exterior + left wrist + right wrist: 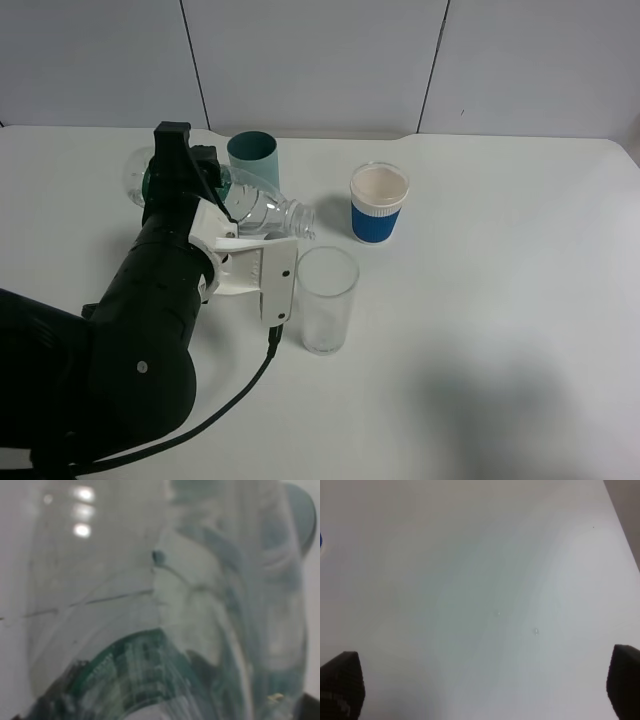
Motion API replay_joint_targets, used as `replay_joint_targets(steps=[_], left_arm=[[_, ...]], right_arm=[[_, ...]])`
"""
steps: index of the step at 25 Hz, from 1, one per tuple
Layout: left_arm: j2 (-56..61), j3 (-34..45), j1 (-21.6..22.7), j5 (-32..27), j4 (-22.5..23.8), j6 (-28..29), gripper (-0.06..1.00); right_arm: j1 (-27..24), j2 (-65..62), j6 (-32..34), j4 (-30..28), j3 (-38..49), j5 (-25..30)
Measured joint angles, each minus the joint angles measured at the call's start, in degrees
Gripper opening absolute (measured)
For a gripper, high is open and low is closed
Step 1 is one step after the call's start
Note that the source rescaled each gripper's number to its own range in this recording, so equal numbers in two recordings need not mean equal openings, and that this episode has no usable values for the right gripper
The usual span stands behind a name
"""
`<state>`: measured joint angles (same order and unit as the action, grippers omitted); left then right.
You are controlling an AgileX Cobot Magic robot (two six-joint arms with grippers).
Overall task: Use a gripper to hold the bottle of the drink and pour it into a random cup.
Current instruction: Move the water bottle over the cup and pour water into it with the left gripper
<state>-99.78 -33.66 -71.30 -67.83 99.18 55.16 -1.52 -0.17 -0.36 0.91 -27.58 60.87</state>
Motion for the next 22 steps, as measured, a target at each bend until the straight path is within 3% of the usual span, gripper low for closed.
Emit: replay_joint_targets(steps=[22], left_arm=[[0.0, 0.0, 0.0, -0.2, 0.0, -3.6, 0.00]], right_arm=[[0.0, 0.0, 0.0, 0.0, 0.0, 0.0]])
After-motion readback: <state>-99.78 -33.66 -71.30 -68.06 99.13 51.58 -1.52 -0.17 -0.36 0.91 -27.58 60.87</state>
